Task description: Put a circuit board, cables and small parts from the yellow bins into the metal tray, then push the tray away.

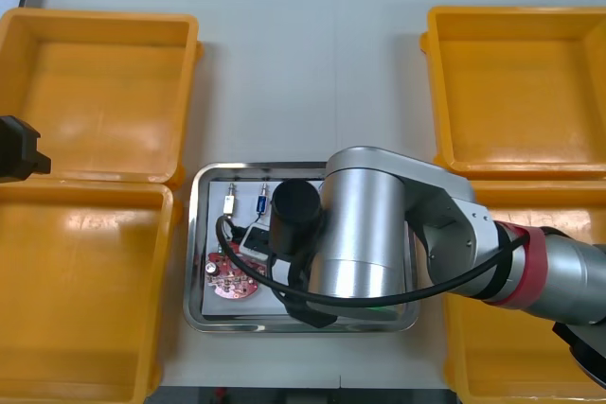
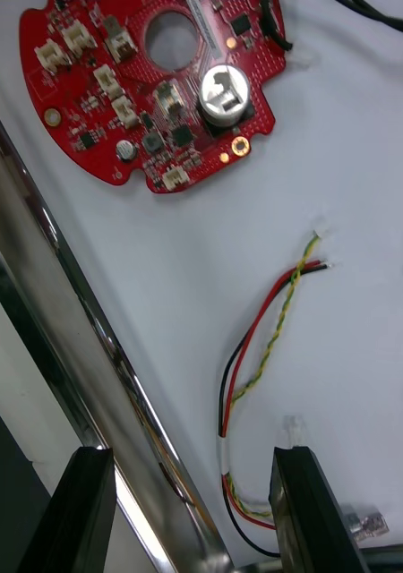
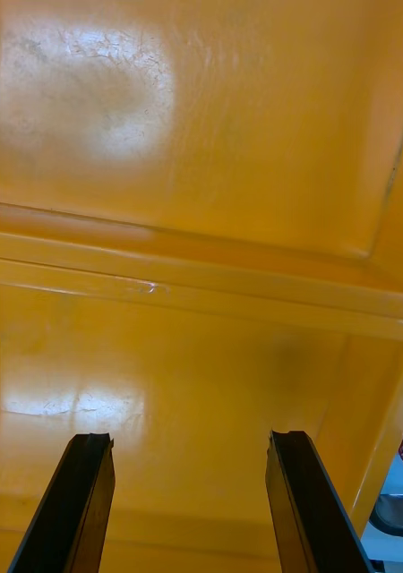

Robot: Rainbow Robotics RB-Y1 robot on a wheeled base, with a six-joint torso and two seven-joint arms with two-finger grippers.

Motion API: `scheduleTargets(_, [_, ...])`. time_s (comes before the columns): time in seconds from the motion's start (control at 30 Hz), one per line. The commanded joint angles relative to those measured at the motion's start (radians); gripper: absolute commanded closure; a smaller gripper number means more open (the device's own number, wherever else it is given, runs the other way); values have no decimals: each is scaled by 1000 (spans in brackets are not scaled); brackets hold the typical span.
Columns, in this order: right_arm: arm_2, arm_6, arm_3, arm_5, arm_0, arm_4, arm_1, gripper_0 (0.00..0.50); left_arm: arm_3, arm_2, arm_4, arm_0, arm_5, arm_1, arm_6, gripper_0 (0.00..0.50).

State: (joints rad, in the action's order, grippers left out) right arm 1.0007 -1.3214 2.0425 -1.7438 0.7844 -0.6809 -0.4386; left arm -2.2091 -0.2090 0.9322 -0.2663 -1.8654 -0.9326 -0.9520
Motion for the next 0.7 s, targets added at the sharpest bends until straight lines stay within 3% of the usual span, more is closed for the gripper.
scheduleTargets(0.03, [67, -58, -22, 26, 72, -2, 58, 0, -17, -35, -4, 13, -8, -31, -82, 0])
scheduleTargets(0.57, [151, -105, -30, 40, 79, 1, 70, 0, -17, -35, -4, 13, -8, -31, -82, 0])
scheduleTargets(0.7, [184, -111, -30, 38, 64, 38, 70, 0, -17, -35, -4, 13, -8, -31, -82, 0])
